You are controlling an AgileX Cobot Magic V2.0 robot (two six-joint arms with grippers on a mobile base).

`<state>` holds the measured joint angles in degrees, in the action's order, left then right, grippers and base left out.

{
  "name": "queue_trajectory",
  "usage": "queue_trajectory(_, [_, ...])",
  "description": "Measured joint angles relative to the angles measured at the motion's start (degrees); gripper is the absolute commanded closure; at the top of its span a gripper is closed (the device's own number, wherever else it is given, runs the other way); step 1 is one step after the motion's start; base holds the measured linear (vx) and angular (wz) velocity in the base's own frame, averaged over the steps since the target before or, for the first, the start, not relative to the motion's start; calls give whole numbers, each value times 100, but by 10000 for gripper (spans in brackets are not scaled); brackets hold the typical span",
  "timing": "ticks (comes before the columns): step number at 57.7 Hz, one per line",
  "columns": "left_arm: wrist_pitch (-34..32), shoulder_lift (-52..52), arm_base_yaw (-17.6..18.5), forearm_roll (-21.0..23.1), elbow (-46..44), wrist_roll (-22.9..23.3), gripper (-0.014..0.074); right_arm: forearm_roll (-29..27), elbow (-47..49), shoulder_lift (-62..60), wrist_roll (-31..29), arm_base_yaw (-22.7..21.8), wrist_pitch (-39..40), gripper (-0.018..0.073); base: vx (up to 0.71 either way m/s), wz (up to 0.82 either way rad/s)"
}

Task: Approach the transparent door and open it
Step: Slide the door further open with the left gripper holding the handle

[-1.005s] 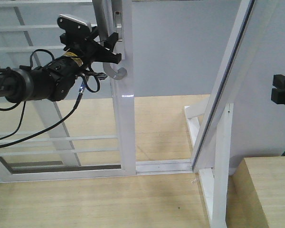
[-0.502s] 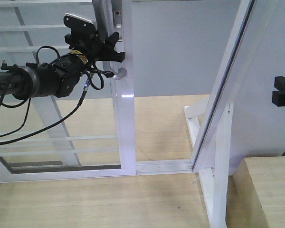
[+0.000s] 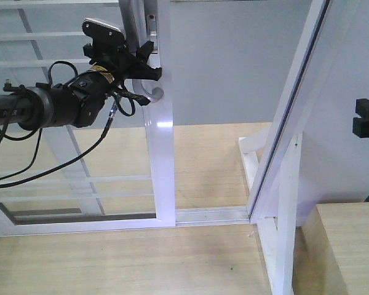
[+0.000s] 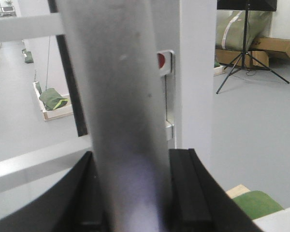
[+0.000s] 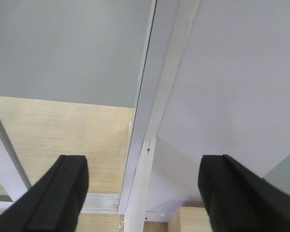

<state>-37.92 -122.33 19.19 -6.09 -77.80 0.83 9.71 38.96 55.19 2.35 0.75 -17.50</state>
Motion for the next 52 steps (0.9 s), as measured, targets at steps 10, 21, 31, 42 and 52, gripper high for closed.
queue_trajectory(10, [-677,34,11,501,396,-334,604,8,0,0,0,0,0,12,0,0])
queue_trajectory(21, [-1303,372,-126,795,1232,-658,603,144,0,0,0,0,0,12,0,0])
queue_trajectory(31, [-1483,604,-431,843,1664,-699,603,238,0,0,0,0,0,12,0,0])
queue_trajectory(42, [-1565,728,-876,880,1880,-711,601,239,0,14,0,0,0,12,0,0])
queue_trajectory(52, [-1482,844,-1164,971,1972,-552,596,239,0,149,0,0,0,12,0,0])
